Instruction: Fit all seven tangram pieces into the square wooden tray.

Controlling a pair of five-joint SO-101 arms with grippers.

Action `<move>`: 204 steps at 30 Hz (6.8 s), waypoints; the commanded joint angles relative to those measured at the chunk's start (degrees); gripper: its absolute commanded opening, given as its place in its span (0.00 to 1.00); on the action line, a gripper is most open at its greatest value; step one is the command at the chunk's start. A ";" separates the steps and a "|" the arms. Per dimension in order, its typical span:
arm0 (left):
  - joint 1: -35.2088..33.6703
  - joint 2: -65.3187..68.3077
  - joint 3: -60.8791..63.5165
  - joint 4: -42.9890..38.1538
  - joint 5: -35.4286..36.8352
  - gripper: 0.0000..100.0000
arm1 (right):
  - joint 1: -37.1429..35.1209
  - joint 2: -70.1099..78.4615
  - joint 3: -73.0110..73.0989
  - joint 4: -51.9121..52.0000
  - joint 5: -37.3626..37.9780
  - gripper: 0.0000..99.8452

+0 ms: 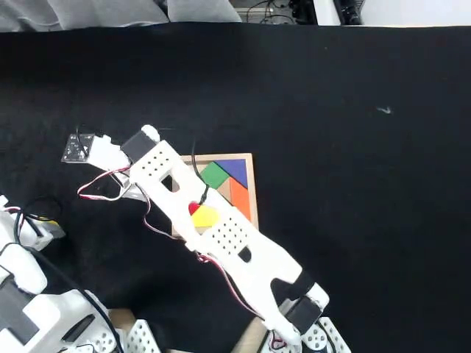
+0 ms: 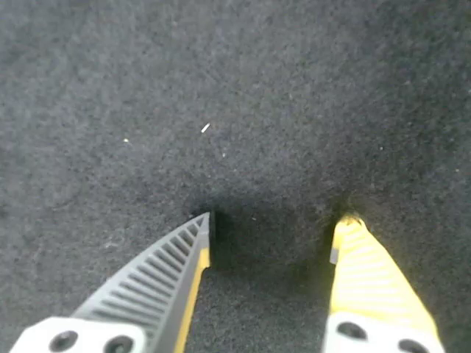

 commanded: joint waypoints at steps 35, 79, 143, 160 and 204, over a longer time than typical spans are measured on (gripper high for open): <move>0.13 0.26 0.48 -0.97 0.18 0.27 | 7.12 -29.76 23.87 6.68 6.33 0.13; 0.22 0.35 0.31 -1.05 0.18 0.27 | 17.05 -44.26 39.60 4.04 17.93 0.17; 46.55 -98.02 41.27 -8.26 5.27 0.03 | 54.33 -183.16 152.57 -33.49 -22.15 0.01; 42.07 -98.02 48.13 23.21 5.27 0.03 | 53.98 -183.25 178.42 -23.03 -22.24 0.01; 41.98 -98.02 48.13 23.03 5.01 0.03 | 54.15 -183.16 178.42 -20.04 -21.89 0.01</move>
